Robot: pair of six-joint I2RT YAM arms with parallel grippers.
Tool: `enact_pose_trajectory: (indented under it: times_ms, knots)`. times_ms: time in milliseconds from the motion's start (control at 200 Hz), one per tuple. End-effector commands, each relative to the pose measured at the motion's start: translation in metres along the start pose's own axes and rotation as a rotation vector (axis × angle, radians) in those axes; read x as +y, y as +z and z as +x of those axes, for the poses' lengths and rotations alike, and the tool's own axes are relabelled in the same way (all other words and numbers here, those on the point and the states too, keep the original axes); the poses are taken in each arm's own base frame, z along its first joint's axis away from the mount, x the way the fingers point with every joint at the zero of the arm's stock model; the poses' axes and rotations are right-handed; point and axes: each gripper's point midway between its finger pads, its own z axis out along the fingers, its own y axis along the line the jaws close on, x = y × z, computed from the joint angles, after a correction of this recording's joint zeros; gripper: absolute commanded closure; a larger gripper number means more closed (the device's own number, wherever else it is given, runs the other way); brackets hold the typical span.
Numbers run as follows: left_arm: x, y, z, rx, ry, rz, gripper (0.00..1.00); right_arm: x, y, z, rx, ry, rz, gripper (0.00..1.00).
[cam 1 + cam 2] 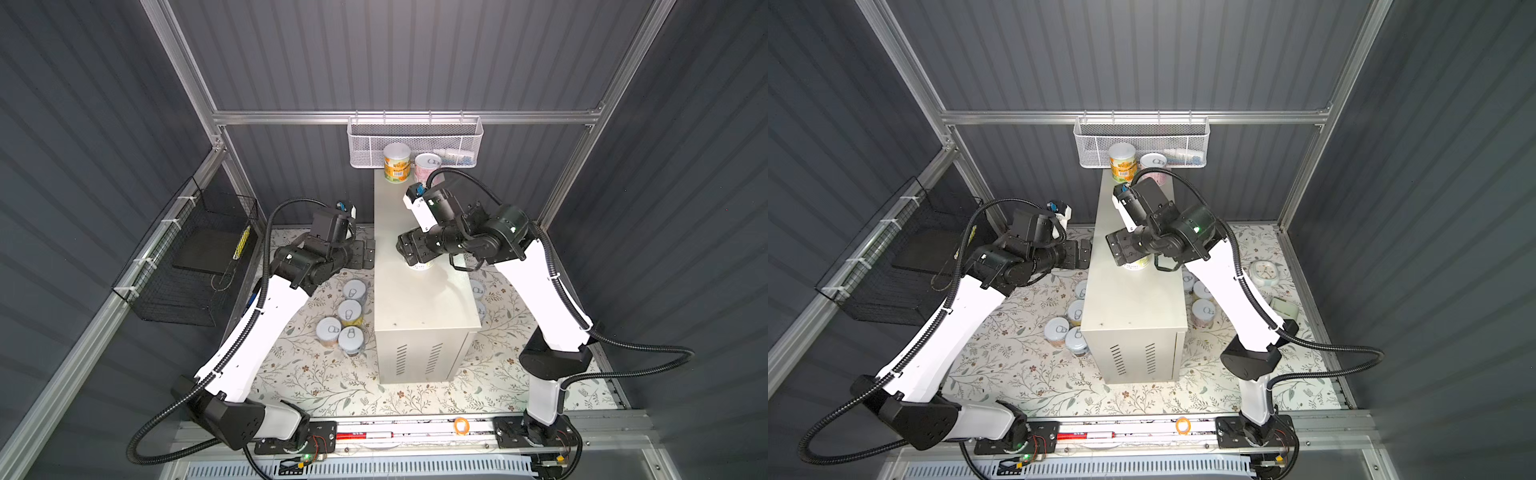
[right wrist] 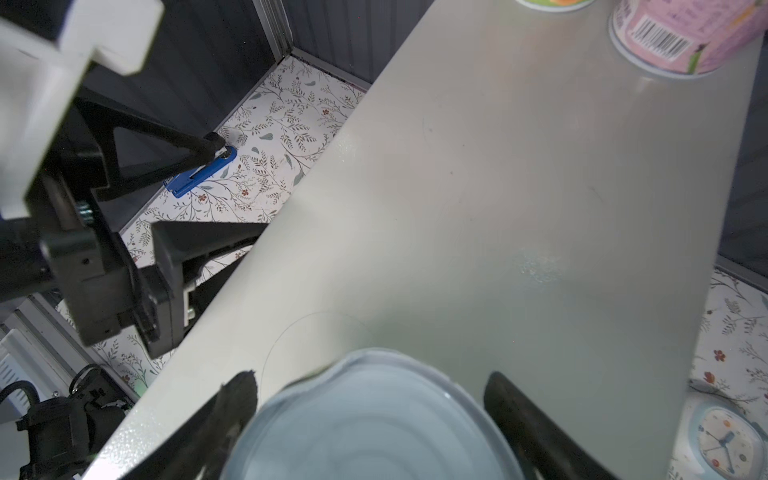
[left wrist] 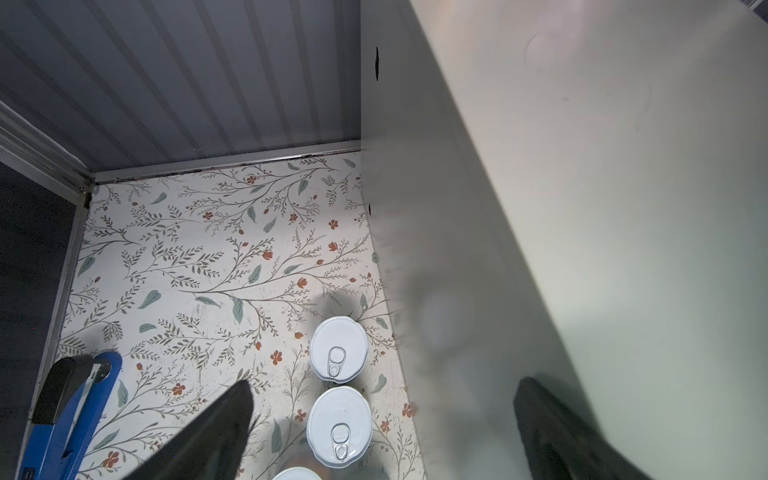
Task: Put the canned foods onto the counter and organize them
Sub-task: 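Lower the green-labelled can onto the cabinet top with the right gripper, then release the green can with the right gripper while the left gripper reaches toward it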
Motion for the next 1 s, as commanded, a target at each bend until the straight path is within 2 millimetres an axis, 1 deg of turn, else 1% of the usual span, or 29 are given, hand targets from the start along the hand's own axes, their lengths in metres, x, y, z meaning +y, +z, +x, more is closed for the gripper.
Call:
enact_pose_trajectory:
  times_ms: [0, 120, 200, 215, 225, 270, 345, 395, 450, 520, 565, 635, 720, 850, 935, 995]
  knots:
    - [-0.016, -0.002, -0.007, -0.031, 0.034, 0.06, 0.01, 0.006, -0.026, -0.032, -0.149, -0.013, -0.042, 0.12]
    - [-0.009, -0.013, -0.015, -0.065, 0.047, 0.029, 0.01, 0.012, -0.054, -0.061, -0.29, -0.011, -0.103, 0.11]
    - [-0.006, -0.023, -0.021, -0.09, 0.049, 0.019, 0.01, 0.01, -0.073, -0.076, -0.37, 0.007, -0.121, 0.09]
    - [-0.007, -0.024, -0.022, -0.093, 0.051, 0.021, 0.01, 0.009, -0.076, -0.077, -0.38, 0.007, -0.123, 0.09]
    - [-0.007, -0.026, -0.022, -0.098, 0.053, 0.023, 0.01, 0.009, -0.081, -0.079, -0.394, 0.01, -0.126, 0.09]
    - [-0.009, -0.033, -0.026, -0.115, 0.053, 0.039, 0.01, 0.007, -0.094, -0.083, -0.434, 0.021, -0.128, 0.09]
    - [-0.016, -0.044, -0.031, -0.143, 0.066, 0.078, 0.01, -0.001, -0.112, -0.085, -0.481, 0.046, -0.118, 0.08]
    - [-0.02, -0.051, -0.033, -0.154, 0.079, 0.084, 0.01, -0.008, -0.119, -0.081, -0.495, 0.064, -0.107, 0.08]
    - [-0.03, -0.06, -0.035, -0.166, 0.104, 0.092, 0.01, -0.016, -0.127, -0.074, -0.499, 0.083, -0.09, 0.08]
    - [-0.047, -0.071, -0.035, -0.184, 0.14, 0.094, 0.01, -0.028, -0.136, -0.061, -0.497, 0.11, -0.051, 0.08]
    - [-0.061, -0.079, -0.035, -0.198, 0.166, 0.103, 0.01, -0.033, -0.142, -0.051, -0.499, 0.12, -0.038, 0.08]
    - [-0.078, -0.087, -0.033, -0.207, 0.191, 0.122, 0.01, -0.044, -0.151, -0.035, -0.505, 0.149, -0.002, 0.08]
    - [-0.095, -0.091, -0.03, -0.207, 0.205, 0.151, 0.01, -0.055, -0.161, -0.016, -0.514, 0.175, 0.029, 0.08]
    - [-0.109, -0.093, -0.023, -0.2, 0.215, 0.169, 0.01, -0.067, -0.17, 0.007, -0.509, 0.21, 0.062, 0.08]
    - [-0.119, -0.093, -0.019, -0.193, 0.219, 0.191, 0.01, -0.07, -0.174, 0.016, -0.508, 0.218, 0.069, 0.08]
    - [-0.126, -0.09, -0.016, -0.185, 0.22, 0.205, 0.01, -0.07, -0.17, 0.019, -0.499, 0.216, 0.072, 0.08]
